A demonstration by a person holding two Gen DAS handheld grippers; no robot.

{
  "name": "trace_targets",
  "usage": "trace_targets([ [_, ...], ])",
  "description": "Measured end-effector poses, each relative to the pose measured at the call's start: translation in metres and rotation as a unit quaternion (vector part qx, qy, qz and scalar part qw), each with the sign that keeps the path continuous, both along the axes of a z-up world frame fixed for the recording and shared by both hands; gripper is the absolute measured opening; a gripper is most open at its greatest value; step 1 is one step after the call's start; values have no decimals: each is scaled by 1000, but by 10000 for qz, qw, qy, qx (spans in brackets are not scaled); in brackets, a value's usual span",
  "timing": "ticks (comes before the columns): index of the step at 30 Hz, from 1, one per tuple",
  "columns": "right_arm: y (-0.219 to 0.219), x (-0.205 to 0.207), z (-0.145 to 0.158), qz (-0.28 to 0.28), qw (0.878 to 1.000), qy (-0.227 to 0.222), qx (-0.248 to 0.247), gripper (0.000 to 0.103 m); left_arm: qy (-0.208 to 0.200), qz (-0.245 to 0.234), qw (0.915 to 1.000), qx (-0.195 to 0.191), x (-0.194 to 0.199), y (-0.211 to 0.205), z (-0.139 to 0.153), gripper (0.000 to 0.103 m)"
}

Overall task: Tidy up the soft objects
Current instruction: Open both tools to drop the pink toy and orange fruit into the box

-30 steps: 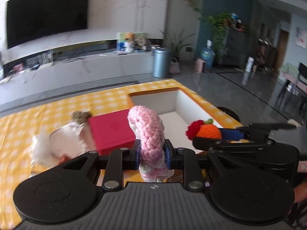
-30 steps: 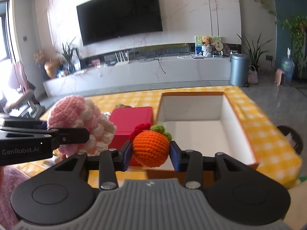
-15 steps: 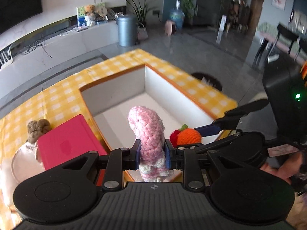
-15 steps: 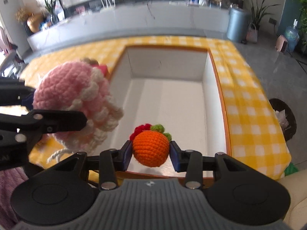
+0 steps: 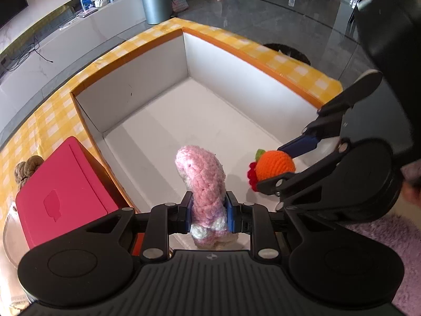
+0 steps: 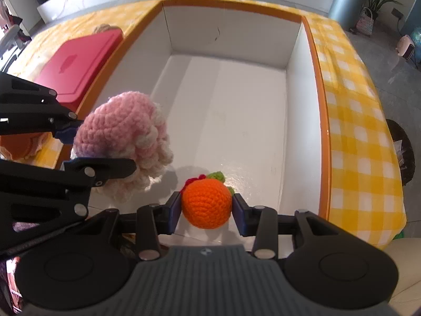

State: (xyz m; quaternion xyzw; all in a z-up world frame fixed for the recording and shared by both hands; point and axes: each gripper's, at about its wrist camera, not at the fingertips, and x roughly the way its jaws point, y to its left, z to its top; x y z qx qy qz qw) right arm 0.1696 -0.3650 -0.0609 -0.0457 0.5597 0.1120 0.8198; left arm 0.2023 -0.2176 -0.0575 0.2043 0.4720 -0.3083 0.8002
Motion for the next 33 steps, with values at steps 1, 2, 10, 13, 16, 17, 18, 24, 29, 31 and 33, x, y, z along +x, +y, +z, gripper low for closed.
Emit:
trace_targets([
  [1, 0, -1, 1, 9, 10000, 43, 33, 42, 35, 20, 10000, 17, 3, -2, -1, 27],
  [2, 0, 0, 1, 0, 10000, 77, 51, 42, 84, 40, 10000, 16, 5, -2, -3, 28],
  [10, 1, 0, 4, -39, 9999, 96, -39, 43, 62, 118, 9999, 82, 2, -3, -2, 36],
  [13, -2, -1, 5, -149, 9998, 81, -94, 55, 17, 93, 9999, 86, -2, -1, 2, 44],
  [16, -5, -3, 9, -243, 9997, 36, -71, 61, -38, 172, 9998, -40, -5, 5, 10, 53],
  [17, -6, -4, 11, -263, 9996, 38, -32, 62, -58, 188, 9998, -94, -6, 7, 14, 54],
  [18, -6, -6, 13, -271, 9996, 25, -19, 63, -77, 183, 9997, -138, -7, 8, 18, 54],
  [24, 1, -21, 37, -284, 9989, -291, -223, 72, -320, 197, 9985, -391, -22, 21, 44, 55],
  [29, 11, -43, 60, -399, 9958, -752, -338, 76, -580, 365, 9958, -606, -40, 42, 66, 55],
  [31, 16, -55, 69, -464, 9929, -1019, -392, 77, -676, 465, 9939, -741, -48, 52, 74, 55],
  [33, 22, -69, 77, -566, 9890, -1320, -350, 80, -796, 568, 9912, -891, -58, 64, 82, 55],
])
